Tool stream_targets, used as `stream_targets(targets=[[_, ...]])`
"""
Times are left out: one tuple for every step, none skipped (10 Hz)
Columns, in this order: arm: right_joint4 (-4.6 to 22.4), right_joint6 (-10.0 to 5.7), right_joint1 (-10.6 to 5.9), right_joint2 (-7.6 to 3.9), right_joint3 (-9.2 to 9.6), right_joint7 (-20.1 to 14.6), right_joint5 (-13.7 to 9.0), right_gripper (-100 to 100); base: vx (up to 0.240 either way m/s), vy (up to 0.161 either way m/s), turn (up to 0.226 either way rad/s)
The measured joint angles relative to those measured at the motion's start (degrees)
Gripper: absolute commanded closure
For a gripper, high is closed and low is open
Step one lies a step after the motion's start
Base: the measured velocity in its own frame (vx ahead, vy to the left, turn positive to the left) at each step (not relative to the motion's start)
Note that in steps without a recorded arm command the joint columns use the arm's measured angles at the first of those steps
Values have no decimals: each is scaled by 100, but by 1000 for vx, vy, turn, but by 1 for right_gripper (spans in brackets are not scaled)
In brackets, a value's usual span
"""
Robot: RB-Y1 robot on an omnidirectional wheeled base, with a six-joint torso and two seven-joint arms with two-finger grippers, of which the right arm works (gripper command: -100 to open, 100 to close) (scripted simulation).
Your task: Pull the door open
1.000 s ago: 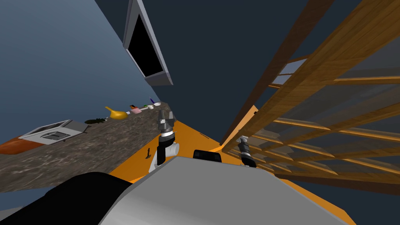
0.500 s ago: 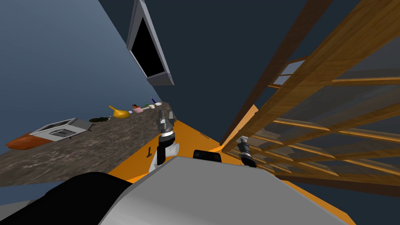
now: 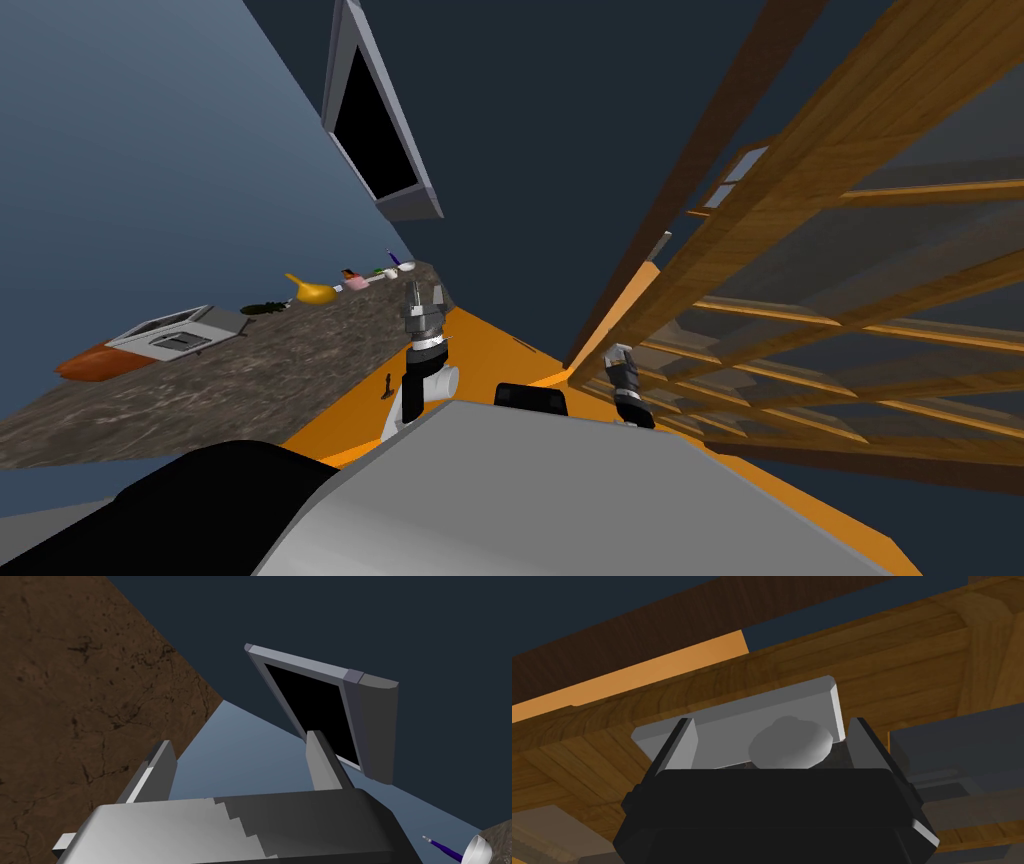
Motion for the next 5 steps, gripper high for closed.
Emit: stream_targets(targets=[[-2, -1, -10, -8, 21, -161, -68, -100, -91, -43, 44], [-18, 12, -20, -8, 55, -325, -142, -100, -64, -21, 18], [-10, 13, -29, -10, 71, -438, -178, -100, -50, -3, 23], [-4, 11, -39, -10, 98, -577, -234, -100, -78, -3, 43], [-15, 22, -51, -8, 139, -740, -314, -100, -50, -3, 15]])
